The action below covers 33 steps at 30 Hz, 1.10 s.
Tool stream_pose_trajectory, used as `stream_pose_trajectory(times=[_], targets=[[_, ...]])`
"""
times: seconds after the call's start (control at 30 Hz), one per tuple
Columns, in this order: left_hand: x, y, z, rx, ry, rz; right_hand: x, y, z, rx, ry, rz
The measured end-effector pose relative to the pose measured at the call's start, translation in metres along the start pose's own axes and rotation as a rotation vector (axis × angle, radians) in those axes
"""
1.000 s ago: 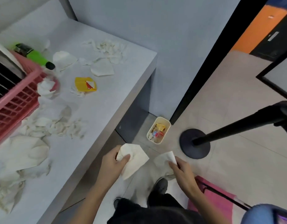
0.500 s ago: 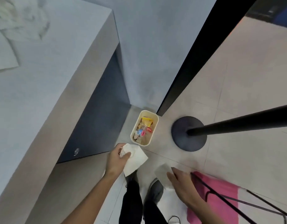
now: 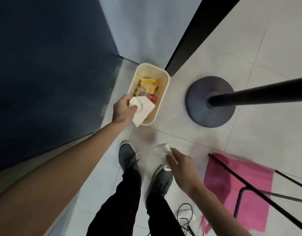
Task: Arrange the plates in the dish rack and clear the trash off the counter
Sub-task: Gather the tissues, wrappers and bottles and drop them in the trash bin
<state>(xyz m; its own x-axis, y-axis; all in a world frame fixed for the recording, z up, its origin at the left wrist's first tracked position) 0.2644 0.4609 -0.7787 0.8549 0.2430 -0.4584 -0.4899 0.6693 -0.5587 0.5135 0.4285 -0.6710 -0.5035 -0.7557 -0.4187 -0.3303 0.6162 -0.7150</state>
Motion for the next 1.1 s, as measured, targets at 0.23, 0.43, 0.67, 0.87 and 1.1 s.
stream_pose_trajectory(times=[0.23,0.43,0.67,0.87,1.1], targets=[[0.048,0.043,-0.022,0.058,0.04,-0.027,0.008,0.053,0.044,0.014,0.01,0.051],[0.069,0.06,-0.029,0.124,0.079,-0.067,0.012,0.079,0.062,0.083,0.042,0.063],[0.08,0.071,-0.02,0.217,0.276,-0.231,0.016,0.102,0.068,0.238,0.266,0.122],[0.094,0.077,-0.018,0.227,0.367,-0.215,0.029,0.113,0.063,0.236,0.265,0.082],[0.098,0.074,-0.025,0.155,0.324,-0.228,0.035,0.116,0.054,0.238,0.243,0.04]])
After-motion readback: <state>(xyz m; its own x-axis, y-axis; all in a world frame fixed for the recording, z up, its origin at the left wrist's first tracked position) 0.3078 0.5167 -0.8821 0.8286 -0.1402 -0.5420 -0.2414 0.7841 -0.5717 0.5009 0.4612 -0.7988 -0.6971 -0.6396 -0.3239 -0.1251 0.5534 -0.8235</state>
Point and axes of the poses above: each hand's wrist, its own y-axis towards the middle knuckle, its own x-axis out of the palm, z = x × y, the point moved 5 cm from there along y, towards the middle knuckle, and after that the axes turned 6 degrees about x, right-handed, at the moved point
